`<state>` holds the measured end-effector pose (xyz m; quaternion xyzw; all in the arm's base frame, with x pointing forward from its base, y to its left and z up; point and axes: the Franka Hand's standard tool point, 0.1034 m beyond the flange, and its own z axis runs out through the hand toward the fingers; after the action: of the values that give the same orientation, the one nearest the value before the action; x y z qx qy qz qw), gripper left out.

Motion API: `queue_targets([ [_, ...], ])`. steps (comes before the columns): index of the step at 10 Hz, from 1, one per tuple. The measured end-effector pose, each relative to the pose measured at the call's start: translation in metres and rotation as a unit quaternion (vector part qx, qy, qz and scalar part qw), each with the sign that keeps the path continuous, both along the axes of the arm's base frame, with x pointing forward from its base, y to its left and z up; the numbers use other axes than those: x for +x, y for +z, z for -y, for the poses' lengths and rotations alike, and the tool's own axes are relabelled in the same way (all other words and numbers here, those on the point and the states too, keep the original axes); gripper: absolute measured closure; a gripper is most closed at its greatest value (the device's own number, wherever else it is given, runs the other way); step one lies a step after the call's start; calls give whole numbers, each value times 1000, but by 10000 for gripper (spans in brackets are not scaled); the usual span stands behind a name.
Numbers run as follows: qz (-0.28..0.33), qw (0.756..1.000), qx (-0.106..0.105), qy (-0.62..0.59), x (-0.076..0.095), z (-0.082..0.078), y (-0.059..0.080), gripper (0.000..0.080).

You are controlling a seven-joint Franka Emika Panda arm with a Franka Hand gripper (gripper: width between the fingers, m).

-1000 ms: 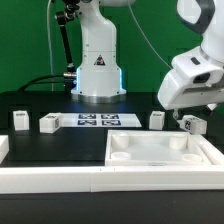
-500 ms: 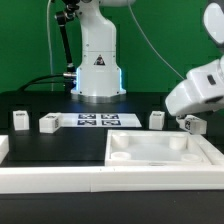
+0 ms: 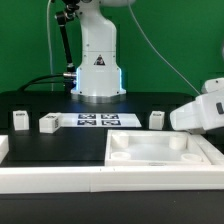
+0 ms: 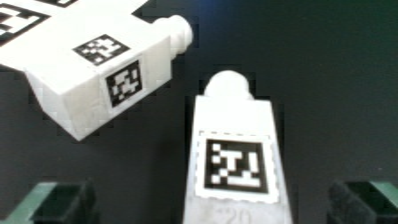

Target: Assemble square table

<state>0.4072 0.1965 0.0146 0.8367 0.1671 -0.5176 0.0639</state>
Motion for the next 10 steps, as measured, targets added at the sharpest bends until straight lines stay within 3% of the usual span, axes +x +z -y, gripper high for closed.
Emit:
queue_targets([
  [7,5,1000,-4,-1,-1,-2,-2,160],
  [9,5,1000,-4,-2,-1,-2,-2,515],
  [10,5,1000,-4,-2,-1,-1,-2,511],
])
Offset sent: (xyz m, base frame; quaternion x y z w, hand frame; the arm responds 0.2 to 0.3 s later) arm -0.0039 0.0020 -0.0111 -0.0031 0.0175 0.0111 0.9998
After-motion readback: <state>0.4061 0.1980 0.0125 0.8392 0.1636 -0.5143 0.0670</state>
